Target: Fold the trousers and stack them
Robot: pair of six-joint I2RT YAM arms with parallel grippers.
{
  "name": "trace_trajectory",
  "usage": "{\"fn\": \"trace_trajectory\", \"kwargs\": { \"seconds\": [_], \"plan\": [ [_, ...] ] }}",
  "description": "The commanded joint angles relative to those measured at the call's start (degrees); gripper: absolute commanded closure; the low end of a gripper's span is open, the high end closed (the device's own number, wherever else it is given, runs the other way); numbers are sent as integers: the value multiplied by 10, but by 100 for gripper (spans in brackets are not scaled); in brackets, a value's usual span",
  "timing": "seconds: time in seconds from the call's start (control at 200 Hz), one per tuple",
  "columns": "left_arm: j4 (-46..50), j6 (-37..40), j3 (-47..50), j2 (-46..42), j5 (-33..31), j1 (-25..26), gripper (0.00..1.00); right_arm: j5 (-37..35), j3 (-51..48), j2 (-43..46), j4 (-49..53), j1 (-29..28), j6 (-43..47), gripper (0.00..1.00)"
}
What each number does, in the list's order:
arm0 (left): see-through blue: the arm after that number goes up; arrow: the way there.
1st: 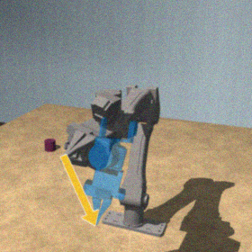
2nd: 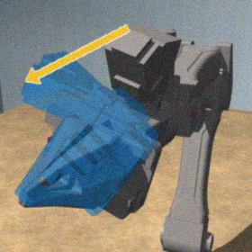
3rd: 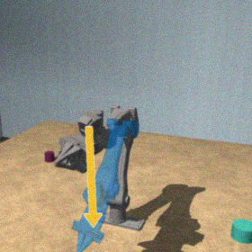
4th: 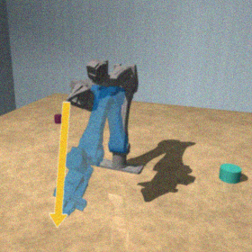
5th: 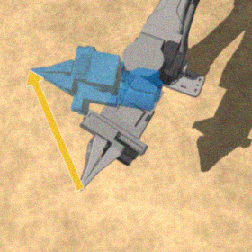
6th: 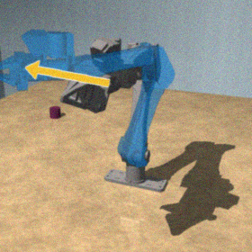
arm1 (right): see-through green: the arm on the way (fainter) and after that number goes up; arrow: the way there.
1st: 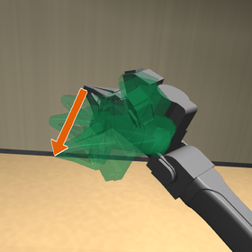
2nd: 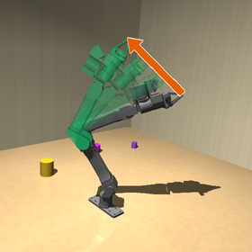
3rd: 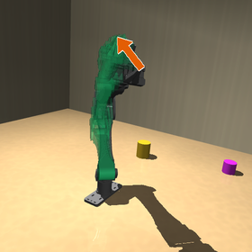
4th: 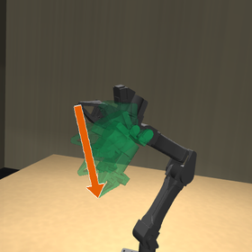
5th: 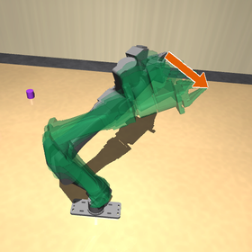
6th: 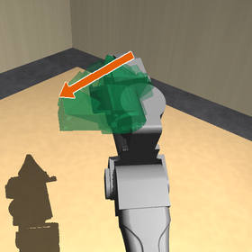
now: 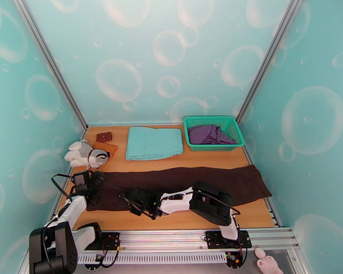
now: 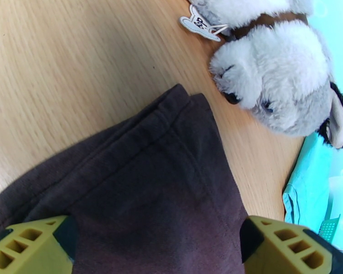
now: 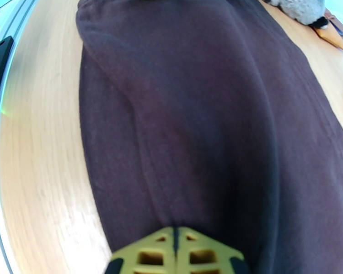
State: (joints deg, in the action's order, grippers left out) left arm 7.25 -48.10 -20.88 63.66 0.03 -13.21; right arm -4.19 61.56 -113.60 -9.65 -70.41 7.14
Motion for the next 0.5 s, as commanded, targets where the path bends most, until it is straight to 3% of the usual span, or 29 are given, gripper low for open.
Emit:
{"fn": "trace_trajectory", "kwargs": {
  "seconds": [0.0,0.205,0.495],
  "plan": [
    [22,-6,18,15,-4,-6,1,-13,-18,32,-32,-1,-6,100],
    [23,-5,17,16,-7,-7,1,-14,-32,52,-40,-3,-4,100],
    [28,-8,14,20,-32,-7,1,51,-40,78,-29,-18,15,100]
  ]
}}
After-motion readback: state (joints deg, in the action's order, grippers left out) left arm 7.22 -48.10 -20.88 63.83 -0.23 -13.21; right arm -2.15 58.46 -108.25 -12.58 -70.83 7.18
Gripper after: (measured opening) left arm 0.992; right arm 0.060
